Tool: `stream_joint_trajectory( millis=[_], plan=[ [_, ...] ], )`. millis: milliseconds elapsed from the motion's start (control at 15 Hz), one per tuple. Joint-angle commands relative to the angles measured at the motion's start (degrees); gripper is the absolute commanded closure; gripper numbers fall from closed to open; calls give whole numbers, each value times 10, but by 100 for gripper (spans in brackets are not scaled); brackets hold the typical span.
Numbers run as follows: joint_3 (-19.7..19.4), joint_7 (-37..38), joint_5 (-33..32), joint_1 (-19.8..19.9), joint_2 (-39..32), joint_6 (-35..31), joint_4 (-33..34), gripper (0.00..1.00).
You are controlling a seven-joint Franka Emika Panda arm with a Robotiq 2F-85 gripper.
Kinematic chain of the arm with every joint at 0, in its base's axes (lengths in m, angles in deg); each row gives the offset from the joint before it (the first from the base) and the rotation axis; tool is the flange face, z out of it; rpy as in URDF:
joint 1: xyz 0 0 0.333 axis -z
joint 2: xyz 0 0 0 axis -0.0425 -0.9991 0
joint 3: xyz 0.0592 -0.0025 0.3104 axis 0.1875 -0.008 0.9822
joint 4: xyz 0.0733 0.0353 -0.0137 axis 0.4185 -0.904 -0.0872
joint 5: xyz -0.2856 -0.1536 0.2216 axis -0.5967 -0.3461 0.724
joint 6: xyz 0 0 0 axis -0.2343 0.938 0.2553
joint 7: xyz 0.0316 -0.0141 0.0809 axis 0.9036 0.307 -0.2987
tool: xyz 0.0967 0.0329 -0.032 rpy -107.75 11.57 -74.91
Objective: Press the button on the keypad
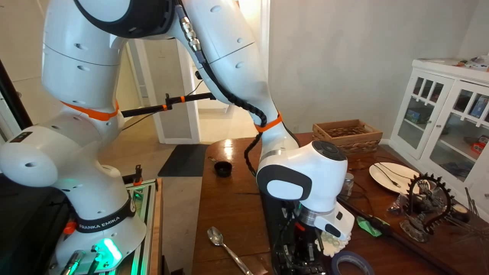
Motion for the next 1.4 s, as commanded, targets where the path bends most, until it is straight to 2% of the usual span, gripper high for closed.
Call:
stream_joint_trajectory(
  millis=[0,1333],
  plan=[
    [5,-13,9,7,-2,0,2,100],
    [6,-11,4,14,-55,12,54,100]
  ],
)
